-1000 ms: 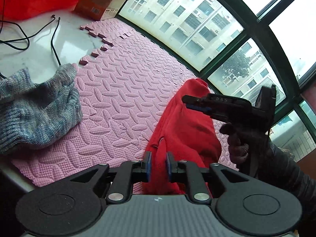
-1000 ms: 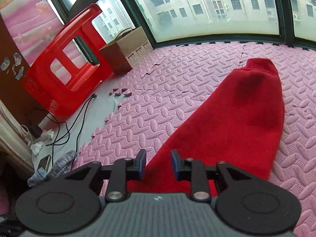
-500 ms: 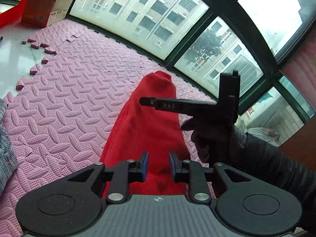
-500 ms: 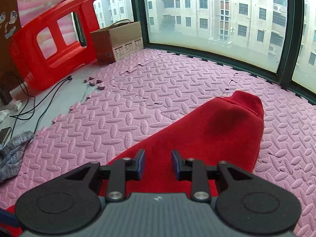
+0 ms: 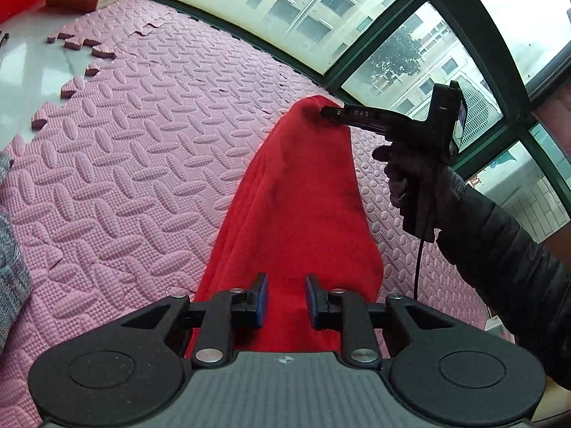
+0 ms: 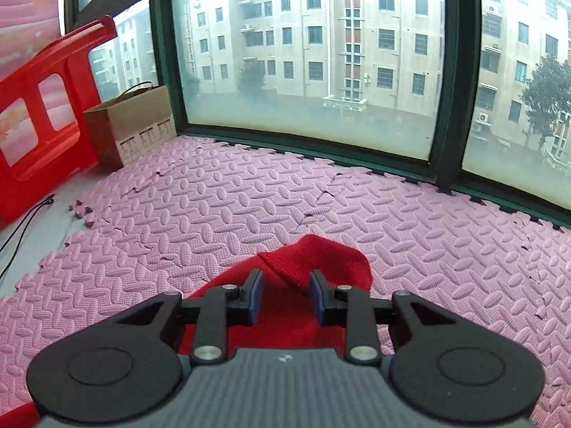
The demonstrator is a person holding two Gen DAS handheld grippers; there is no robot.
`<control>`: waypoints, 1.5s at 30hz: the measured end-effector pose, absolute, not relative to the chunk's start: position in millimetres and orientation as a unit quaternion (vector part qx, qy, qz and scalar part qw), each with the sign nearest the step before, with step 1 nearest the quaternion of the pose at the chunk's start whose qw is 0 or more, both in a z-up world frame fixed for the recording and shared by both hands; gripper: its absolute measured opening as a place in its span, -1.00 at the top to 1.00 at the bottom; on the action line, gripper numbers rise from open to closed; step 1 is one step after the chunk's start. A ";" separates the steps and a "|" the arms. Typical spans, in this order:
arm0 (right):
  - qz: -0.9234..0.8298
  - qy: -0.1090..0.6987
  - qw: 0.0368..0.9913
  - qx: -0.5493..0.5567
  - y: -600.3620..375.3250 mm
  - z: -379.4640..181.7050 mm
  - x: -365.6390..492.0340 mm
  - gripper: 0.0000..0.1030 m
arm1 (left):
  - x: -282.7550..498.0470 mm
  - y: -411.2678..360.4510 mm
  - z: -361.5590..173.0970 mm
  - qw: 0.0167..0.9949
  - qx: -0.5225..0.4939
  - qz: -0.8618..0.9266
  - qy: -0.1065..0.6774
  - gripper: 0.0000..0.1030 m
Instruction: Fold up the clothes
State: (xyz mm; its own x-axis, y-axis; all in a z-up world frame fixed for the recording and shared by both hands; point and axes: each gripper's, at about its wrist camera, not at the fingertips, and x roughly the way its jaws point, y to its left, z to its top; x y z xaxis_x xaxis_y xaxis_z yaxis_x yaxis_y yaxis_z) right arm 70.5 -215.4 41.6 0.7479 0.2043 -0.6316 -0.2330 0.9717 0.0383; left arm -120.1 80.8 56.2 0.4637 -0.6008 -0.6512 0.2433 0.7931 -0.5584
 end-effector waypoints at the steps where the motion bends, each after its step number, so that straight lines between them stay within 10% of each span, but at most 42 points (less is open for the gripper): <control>1: 0.124 0.340 0.932 -0.032 -210.4 40.4 73.1 0.45 | -117.5 80.7 58.0 0.834 -0.197 -0.254 0.449 0.49; 24: 0.283 0.408 0.861 -0.112 -203.3 47.3 -100.1 0.24 | -101.4 78.5 45.3 0.833 -0.180 -0.245 0.463 0.45; 45: 0.406 0.413 0.807 0.115 -240.1 11.0 -89.7 -0.08 | -96.0 58.7 44.2 0.837 -0.148 -0.237 0.470 0.25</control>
